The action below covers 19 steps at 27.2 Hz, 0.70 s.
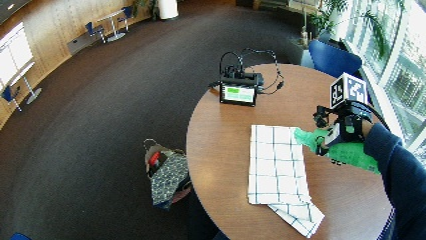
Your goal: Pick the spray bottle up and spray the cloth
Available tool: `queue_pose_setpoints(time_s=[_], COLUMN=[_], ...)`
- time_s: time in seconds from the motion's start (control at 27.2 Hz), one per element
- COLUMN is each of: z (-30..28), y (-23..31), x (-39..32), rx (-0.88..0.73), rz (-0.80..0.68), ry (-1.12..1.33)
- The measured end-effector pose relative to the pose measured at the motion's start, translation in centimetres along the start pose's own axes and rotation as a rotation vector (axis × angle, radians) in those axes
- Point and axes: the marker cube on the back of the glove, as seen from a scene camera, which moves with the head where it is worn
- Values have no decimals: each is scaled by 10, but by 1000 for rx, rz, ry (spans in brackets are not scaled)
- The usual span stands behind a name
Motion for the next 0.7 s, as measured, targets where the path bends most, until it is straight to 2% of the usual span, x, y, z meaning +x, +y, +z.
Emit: queue_pose_setpoints(time_s=[0.18, 0.29, 0.37, 0.55, 0.7], z=[1, 1, -3, -13, -15], y=[1, 10, 16, 42, 38], x=[0, -1, -4, -45, -89], rx=[32, 141, 264, 570, 712], rz=[-31, -151, -297, -774, -1027], ry=[1, -24, -79, -369, -624])
